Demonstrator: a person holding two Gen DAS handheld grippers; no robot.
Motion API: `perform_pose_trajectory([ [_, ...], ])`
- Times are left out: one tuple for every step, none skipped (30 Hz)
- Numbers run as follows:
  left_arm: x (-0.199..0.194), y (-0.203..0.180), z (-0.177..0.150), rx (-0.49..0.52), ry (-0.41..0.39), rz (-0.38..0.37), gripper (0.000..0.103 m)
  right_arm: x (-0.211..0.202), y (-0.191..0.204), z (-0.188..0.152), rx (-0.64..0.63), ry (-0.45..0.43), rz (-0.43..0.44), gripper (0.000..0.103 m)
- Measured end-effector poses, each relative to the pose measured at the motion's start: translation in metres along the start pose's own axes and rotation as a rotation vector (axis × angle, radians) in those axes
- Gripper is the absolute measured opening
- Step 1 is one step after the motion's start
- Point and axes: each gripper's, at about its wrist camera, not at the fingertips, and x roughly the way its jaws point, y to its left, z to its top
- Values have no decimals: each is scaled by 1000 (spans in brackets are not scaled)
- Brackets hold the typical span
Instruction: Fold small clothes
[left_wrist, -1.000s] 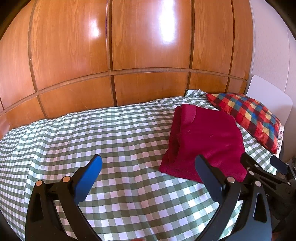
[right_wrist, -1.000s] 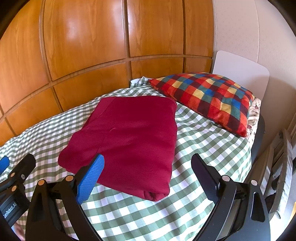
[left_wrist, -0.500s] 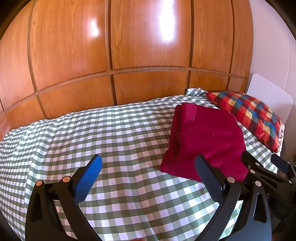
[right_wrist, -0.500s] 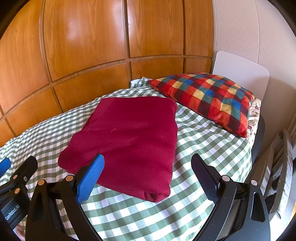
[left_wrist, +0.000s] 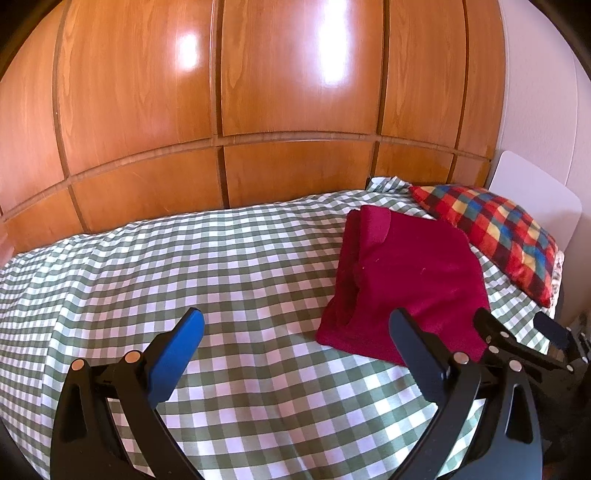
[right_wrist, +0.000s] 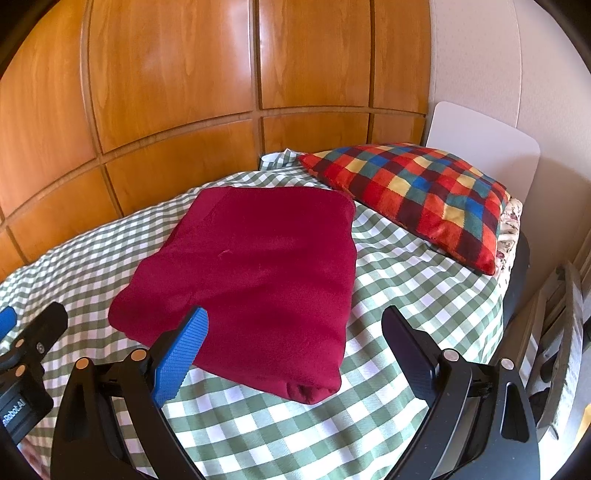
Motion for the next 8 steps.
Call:
perform_pose_trajectory([
  [2, 0, -1, -3, 9, 0, 100, 0, 1, 0, 1, 0, 2, 94],
  [3, 0, -1, -8, 16, 3, 100, 1, 0, 0, 4, 3, 3, 94],
  [4, 1, -2, -12, 22, 8, 100, 2, -1, 0, 5, 4, 3, 94],
  [5, 1, -3, -19, 29, 15, 100, 3, -2, -1, 6, 4, 2, 94],
  [6, 2, -4, -24, 35, 15, 100, 3, -2, -1, 3, 1, 1, 94],
  [7, 2, -5, -29, 42, 7, 100, 3, -3, -1, 0, -1, 0, 94],
  [9, 2, -6, -33, 52, 5, 100, 4, -3, -1, -4, -3, 1, 94],
  [10, 3, -6, -32, 54, 7, 100, 4, -3, -1, -7, -1, 4, 94],
])
